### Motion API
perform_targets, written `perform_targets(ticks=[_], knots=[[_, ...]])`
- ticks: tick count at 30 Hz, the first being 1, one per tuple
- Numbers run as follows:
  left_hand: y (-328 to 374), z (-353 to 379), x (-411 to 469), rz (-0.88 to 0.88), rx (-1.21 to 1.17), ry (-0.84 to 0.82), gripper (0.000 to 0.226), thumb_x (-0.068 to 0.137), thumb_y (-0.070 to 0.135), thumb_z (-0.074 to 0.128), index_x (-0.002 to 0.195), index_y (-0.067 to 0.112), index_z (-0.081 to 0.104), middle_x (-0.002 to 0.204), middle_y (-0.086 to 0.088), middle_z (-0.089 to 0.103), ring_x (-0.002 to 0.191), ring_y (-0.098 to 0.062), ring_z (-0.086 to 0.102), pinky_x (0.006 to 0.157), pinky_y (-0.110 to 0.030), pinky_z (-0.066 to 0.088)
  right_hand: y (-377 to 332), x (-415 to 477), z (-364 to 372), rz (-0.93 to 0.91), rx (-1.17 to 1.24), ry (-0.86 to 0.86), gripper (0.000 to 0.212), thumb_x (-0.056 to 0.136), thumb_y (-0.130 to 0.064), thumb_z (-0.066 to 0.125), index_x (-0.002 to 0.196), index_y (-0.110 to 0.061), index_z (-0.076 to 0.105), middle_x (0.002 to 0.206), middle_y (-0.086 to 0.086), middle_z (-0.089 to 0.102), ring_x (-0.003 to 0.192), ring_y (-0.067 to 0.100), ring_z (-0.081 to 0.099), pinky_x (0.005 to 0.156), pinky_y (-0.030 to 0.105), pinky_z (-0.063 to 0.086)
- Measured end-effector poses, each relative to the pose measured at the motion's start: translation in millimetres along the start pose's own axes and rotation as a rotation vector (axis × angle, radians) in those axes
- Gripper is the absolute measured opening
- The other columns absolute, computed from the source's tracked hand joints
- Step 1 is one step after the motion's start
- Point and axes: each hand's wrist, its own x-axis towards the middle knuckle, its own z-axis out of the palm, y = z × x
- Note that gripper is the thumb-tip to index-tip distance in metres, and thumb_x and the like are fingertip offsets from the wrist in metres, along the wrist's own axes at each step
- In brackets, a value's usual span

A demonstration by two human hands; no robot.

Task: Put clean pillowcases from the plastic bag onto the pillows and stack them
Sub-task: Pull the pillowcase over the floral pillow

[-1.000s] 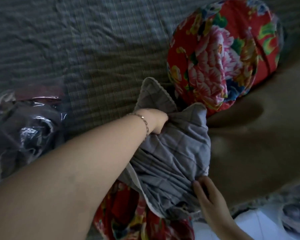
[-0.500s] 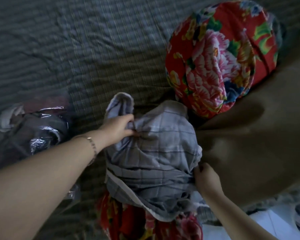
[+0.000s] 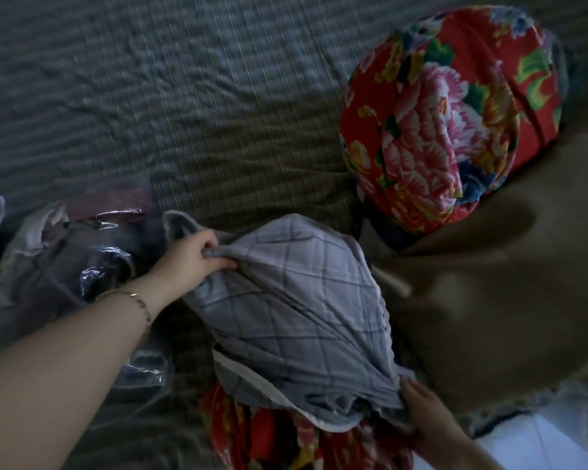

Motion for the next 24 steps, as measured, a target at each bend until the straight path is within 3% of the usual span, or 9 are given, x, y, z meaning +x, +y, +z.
perform_targets(ticks=[3,5,6,8,12,15,18,21,24], knots=[[21,19,0,0.088,0.183,0.040,0.019,0.083,0.019,0.068,0.098,0.018,0.056,0.102,-0.010,0.055,0.096,-0.026,0.055,0.080,-0.035,0.044,2,14,5,-0.081,-0.213,0.114,0.019,0.095,-0.016,0.053,0.080,-0.004,0.055,0.075,0.011,0.060,0.068,0.022,0.055,0.064,0.031,0.043],[40,45,-14,0.278,0.265,0.114,0.033,0.084,0.022,0.065,0.116,0.014,0.059,0.115,-0.014,0.051,0.101,-0.029,0.055,0.088,-0.038,0.047,-20,16,10,-0.251,-0.397,0.201,0.014,0.092,-0.019,0.056,0.085,-0.008,0.051,0.078,0.006,0.058,0.072,0.021,0.055,0.065,0.032,0.041],[52,58,-23,0.409,0.279,0.138,0.035,0.085,0.032,0.062,0.114,0.014,0.061,0.114,-0.012,0.052,0.097,-0.026,0.057,0.084,-0.037,0.049,-32,15,13,-0.302,-0.418,0.191,0.010,0.091,-0.019,0.056,0.090,-0.010,0.051,0.082,0.004,0.059,0.076,0.020,0.056,0.068,0.032,0.043],[71,87,-42,0.552,0.376,0.017,0.041,0.084,0.049,0.053,0.106,0.016,0.063,0.106,-0.005,0.055,0.095,-0.021,0.055,0.077,-0.034,0.047,-44,14,20,-0.356,-0.456,0.128,0.009,0.091,-0.017,0.057,0.097,-0.017,0.050,0.085,-0.002,0.058,0.076,0.014,0.057,0.063,0.027,0.046],[64,106,-57,0.471,0.365,-0.052,0.010,0.088,0.025,0.058,0.089,0.015,0.058,0.092,0.001,0.057,0.097,-0.016,0.050,0.076,-0.026,0.038,-45,12,21,-0.385,-0.535,0.049,0.013,0.091,-0.015,0.055,0.101,-0.023,0.050,0.084,-0.011,0.057,0.070,0.002,0.055,0.053,0.018,0.045],[58,98,-69,0.590,0.221,0.001,0.021,0.079,0.033,0.058,0.068,0.016,0.060,0.067,0.007,0.058,0.074,-0.006,0.047,0.064,-0.016,0.034,-47,10,13,-0.480,-0.657,0.154,0.016,0.090,-0.022,0.058,0.105,-0.023,0.053,0.094,-0.005,0.058,0.081,0.013,0.058,0.066,0.031,0.052],[57,92,-94,0.381,0.039,-0.250,0.035,0.088,0.045,0.054,0.071,0.015,0.063,0.062,0.003,0.056,0.068,-0.008,0.053,0.057,-0.012,0.033,-55,4,21,-0.881,-0.667,0.275,0.023,0.087,-0.030,0.061,0.108,-0.020,0.059,0.108,-0.002,0.048,0.106,0.019,0.048,0.088,0.035,0.049],[53,91,-103,0.199,0.169,-0.555,0.035,0.094,0.042,0.047,0.074,0.014,0.054,0.063,0.000,0.051,0.060,-0.006,0.053,0.054,-0.016,0.031,-64,10,33,-1.304,-0.989,0.212,0.042,0.083,-0.045,0.055,0.113,-0.017,0.062,0.112,0.003,0.056,0.109,0.022,0.050,0.089,0.035,0.046],[59,89,-90,0.127,0.091,-0.461,0.026,0.097,0.040,0.040,0.091,0.020,0.055,0.080,-0.001,0.061,0.076,-0.011,0.059,0.066,-0.026,0.043,-67,30,32,-1.354,-1.331,0.224,0.034,0.067,-0.042,0.073,0.093,-0.020,0.071,0.100,0.001,0.064,0.096,0.024,0.063,0.079,0.035,0.052]])
